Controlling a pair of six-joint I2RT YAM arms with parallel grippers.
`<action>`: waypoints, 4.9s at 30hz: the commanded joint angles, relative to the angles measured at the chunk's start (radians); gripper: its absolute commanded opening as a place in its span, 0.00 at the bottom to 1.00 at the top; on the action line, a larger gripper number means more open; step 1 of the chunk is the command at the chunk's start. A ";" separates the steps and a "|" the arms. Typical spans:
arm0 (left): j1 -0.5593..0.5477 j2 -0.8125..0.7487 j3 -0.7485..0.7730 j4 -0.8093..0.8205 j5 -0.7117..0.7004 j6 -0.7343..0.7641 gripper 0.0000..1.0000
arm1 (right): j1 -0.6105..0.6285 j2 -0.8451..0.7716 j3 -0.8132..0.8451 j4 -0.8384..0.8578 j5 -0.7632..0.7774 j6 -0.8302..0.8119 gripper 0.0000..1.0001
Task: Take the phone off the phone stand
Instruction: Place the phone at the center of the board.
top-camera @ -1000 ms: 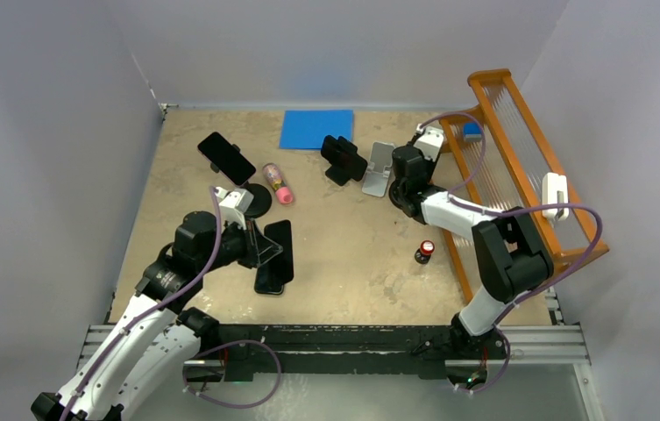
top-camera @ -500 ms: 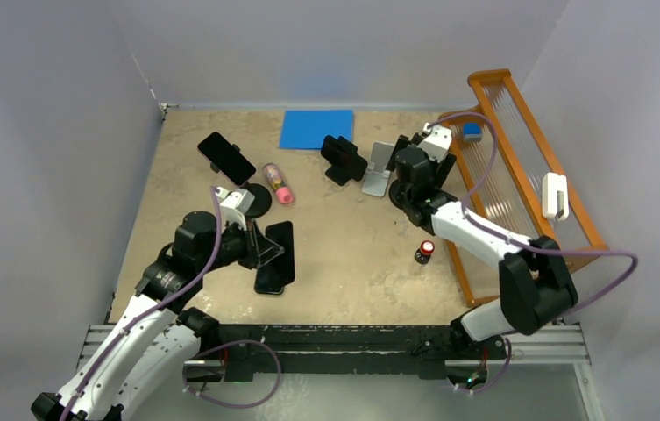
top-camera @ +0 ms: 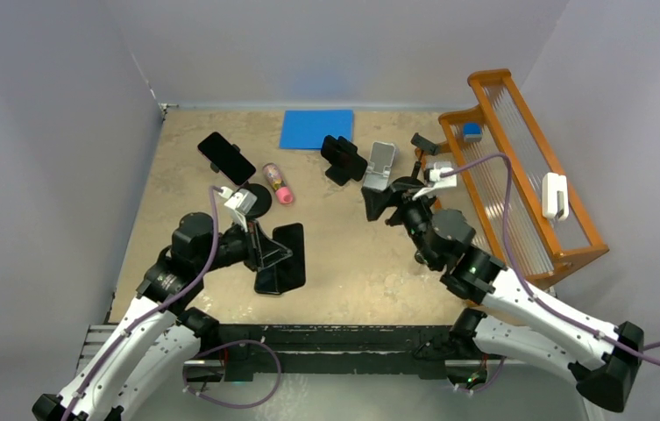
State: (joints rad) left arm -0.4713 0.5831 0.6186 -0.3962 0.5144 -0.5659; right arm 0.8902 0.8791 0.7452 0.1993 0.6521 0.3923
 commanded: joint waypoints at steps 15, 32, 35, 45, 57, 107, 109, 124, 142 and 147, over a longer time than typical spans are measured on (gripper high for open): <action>0.008 -0.060 -0.071 0.602 0.340 -0.311 0.00 | -0.002 -0.055 -0.303 0.696 -1.165 0.256 0.80; 0.008 0.001 -0.107 0.822 0.428 -0.395 0.00 | 0.055 0.119 -0.283 0.878 -1.188 0.399 0.56; 0.008 0.003 -0.126 0.854 0.437 -0.413 0.00 | 0.067 0.147 -0.265 0.864 -1.165 0.400 0.50; 0.009 -0.002 -0.135 0.833 0.431 -0.395 0.00 | 0.119 0.217 -0.216 0.846 -1.127 0.422 0.26; 0.008 -0.028 -0.073 0.622 0.370 -0.273 0.24 | 0.130 0.131 -0.198 0.675 -1.044 0.343 0.00; 0.008 -0.267 0.060 0.140 -0.402 0.269 0.62 | 0.027 0.905 -0.250 0.965 -0.924 0.898 0.00; 0.008 -0.263 0.059 0.141 -0.398 0.269 0.62 | 0.027 0.926 -0.253 0.990 -0.921 0.925 0.00; 0.008 -0.241 0.056 0.143 -0.390 0.271 0.62 | 0.007 1.051 -0.243 1.066 -0.907 0.946 0.00; 0.008 -0.235 0.056 0.143 -0.384 0.273 0.62 | -0.004 1.040 -0.248 0.976 -0.897 0.888 0.50; 0.008 -0.233 0.056 0.144 -0.383 0.273 0.62 | -0.005 1.016 -0.258 0.910 -0.874 0.868 0.53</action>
State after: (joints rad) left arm -0.4667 0.3412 0.6746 -0.2794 0.1230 -0.3103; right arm 0.8906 1.9282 0.4892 1.2011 -0.2714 1.3128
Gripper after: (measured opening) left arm 0.621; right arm 0.522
